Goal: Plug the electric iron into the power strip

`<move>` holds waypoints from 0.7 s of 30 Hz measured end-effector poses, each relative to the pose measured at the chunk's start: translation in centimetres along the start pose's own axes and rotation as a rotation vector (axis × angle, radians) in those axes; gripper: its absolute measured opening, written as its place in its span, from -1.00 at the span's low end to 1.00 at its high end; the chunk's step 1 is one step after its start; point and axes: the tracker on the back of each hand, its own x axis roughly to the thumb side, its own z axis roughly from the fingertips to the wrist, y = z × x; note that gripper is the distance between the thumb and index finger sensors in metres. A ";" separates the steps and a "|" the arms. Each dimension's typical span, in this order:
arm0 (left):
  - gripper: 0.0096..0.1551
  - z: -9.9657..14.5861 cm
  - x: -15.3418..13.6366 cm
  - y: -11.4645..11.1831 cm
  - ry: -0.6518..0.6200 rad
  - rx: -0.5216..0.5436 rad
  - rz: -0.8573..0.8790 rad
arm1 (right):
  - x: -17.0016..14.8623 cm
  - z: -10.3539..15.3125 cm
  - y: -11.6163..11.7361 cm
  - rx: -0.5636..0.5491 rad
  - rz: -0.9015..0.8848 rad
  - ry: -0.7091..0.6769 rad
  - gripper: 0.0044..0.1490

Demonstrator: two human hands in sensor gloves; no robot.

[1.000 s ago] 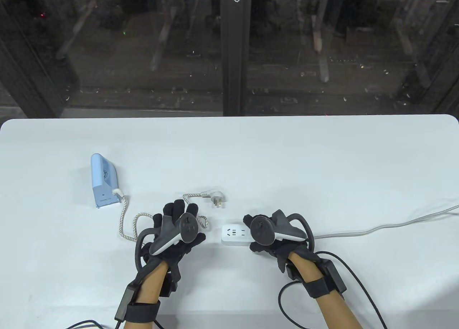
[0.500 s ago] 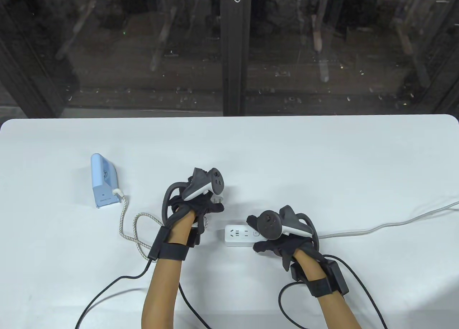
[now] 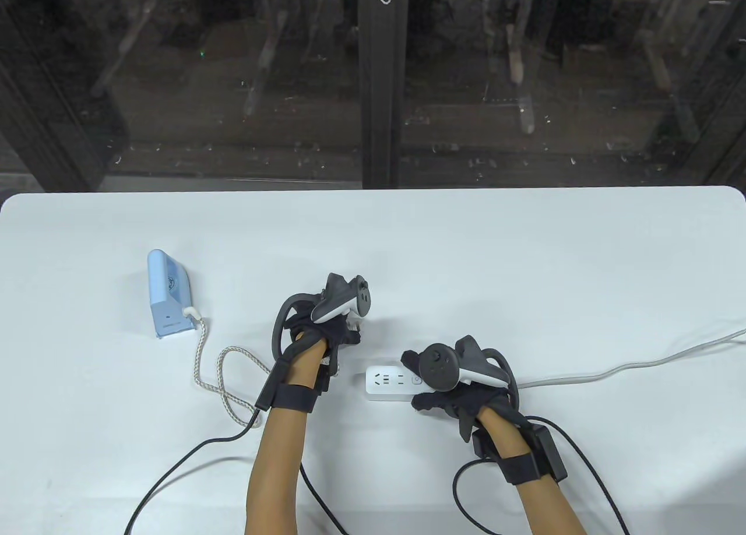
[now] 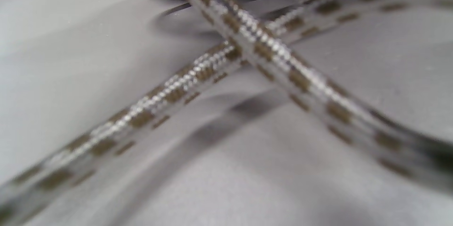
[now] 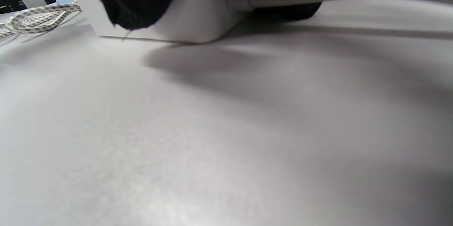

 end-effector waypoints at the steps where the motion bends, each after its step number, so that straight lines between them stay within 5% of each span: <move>1: -0.05 0.2 -0.1 0.0 -0.007 0.017 0.007 | 0.0 0.0 0.0 0.003 -0.002 0.000 0.04; 6: -0.01 2.2 -1.3 0.6 -0.085 0.139 0.087 | 0.0 0.0 0.0 0.011 -0.008 -0.003 0.04; 9: -0.17 4.1 -2.1 0.9 -0.155 0.232 0.132 | 0.0 0.0 0.0 0.010 -0.006 -0.002 0.04; 14: -0.09 6.9 -3.0 1.3 -0.276 0.148 0.193 | -0.1 0.0 0.0 0.008 -0.011 -0.003 0.04; 17: -0.06 8.3 -3.3 1.4 -0.308 0.192 0.197 | -0.1 0.0 0.1 0.007 -0.012 -0.002 0.04; 21: 0.08 9.7 -3.2 1.3 -0.407 0.092 0.292 | -0.1 0.0 0.1 0.002 -0.014 0.000 0.04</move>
